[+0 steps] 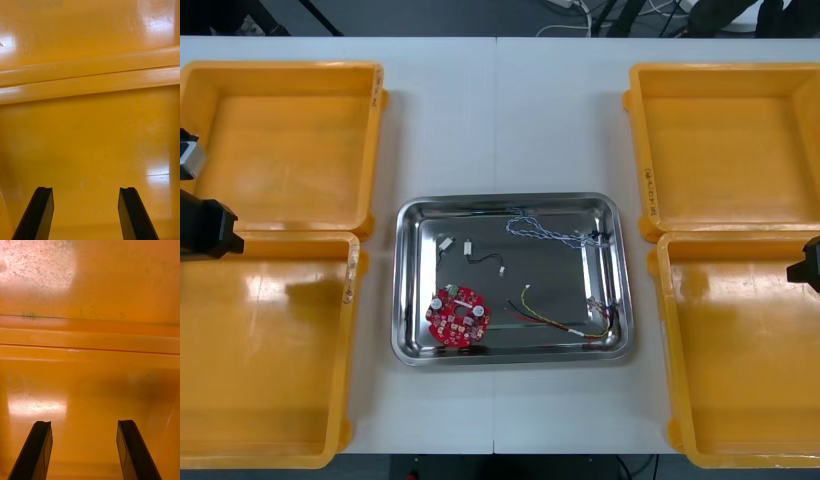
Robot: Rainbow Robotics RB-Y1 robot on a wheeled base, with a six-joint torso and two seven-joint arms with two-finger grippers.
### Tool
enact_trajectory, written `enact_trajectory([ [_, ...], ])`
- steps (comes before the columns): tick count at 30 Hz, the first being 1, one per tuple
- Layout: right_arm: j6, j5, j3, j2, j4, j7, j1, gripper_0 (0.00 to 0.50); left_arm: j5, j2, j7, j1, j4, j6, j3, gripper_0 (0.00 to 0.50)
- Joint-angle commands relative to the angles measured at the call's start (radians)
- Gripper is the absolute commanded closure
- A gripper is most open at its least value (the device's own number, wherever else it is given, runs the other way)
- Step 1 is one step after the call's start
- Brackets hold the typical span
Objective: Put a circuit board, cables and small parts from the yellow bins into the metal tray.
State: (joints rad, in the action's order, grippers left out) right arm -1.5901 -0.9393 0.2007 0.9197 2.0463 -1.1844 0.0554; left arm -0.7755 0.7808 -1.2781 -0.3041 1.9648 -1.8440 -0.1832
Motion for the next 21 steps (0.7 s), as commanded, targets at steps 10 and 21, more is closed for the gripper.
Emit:
enact_trajectory([
  [10, -0.028, 0.011, 0.034, -0.005, 0.023, -0.06, 0.008, 0.0, 0.007, 0.032, -0.149, 0.069, 0.069, 0.032, -0.079, 0.0],
  [21, -0.045, 0.056, 0.036, -0.005, 0.021, -0.067, 0.023, 0.0, 0.007, 0.032, -0.156, 0.077, 0.071, 0.042, -0.085, 0.0],
])
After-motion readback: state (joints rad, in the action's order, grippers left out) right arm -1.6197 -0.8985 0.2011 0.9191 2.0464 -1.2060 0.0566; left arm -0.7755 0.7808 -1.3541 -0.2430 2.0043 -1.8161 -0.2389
